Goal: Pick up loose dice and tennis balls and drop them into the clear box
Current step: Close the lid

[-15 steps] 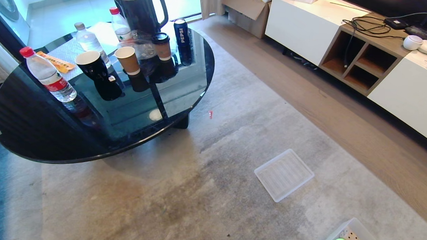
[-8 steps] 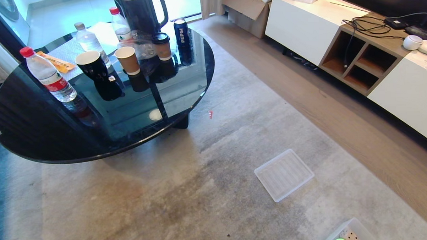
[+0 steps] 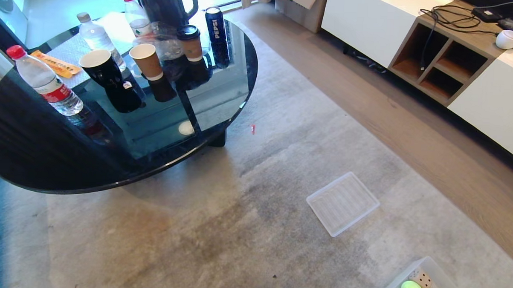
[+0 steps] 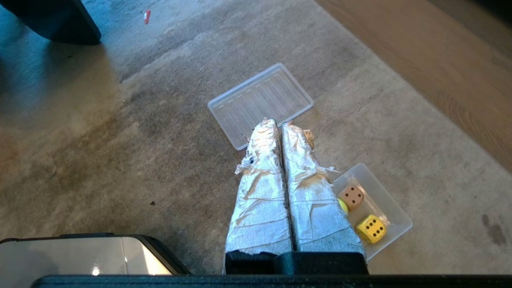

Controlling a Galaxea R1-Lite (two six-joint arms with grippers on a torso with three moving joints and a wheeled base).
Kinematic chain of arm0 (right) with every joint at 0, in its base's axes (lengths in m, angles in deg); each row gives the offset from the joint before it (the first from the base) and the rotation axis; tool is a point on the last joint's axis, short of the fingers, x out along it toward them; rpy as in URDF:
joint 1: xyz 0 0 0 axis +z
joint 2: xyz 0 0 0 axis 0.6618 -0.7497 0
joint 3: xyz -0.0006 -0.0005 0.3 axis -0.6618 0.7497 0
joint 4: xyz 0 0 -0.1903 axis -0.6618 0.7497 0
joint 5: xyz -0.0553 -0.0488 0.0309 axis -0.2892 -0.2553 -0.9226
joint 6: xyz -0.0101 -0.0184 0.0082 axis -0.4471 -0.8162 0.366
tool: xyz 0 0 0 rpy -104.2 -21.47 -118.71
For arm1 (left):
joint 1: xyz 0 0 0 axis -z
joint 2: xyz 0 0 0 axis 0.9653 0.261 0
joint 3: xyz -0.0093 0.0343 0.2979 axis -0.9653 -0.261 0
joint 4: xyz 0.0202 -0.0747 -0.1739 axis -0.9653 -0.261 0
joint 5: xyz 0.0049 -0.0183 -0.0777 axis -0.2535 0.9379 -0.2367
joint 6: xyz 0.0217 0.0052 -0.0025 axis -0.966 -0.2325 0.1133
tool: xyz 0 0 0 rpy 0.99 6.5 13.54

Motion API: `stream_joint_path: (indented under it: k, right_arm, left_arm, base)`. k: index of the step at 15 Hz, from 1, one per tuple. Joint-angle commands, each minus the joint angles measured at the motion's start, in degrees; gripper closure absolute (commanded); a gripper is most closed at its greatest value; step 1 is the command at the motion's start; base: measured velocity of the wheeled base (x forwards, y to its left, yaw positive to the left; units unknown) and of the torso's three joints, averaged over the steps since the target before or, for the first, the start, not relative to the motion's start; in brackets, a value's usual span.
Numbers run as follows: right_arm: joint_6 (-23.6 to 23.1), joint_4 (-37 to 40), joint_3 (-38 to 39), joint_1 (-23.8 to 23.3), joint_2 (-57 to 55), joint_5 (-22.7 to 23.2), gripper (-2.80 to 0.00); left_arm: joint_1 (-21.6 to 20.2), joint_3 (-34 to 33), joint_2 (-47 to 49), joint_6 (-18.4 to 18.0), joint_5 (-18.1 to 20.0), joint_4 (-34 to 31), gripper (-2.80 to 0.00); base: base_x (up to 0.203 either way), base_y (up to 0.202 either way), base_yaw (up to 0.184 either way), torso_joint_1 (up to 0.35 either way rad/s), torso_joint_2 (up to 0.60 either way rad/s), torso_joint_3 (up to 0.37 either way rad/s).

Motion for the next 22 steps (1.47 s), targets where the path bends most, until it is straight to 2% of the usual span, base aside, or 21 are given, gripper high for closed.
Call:
stream_joint_path:
  k: [1, 22]
  right_arm:
    - [0.0, 0.0, 0.1, 0.0, 0.0, 0.0, 0.00]
    - [0.0, 0.0, 0.0, 0.0, 0.0, 0.0, 0.00]
  left_arm:
    - [0.0, 0.0, 0.0, 0.2, -0.1, 0.0, 0.00]
    - [0.0, 0.0, 0.0, 0.0, -0.1, 0.0, 0.00]
  base:
    - [0.000, 0.000, 0.000, 0.000, 0.00, -0.188]
    - [0.000, 0.000, 0.000, 0.003, 0.00, -0.197]
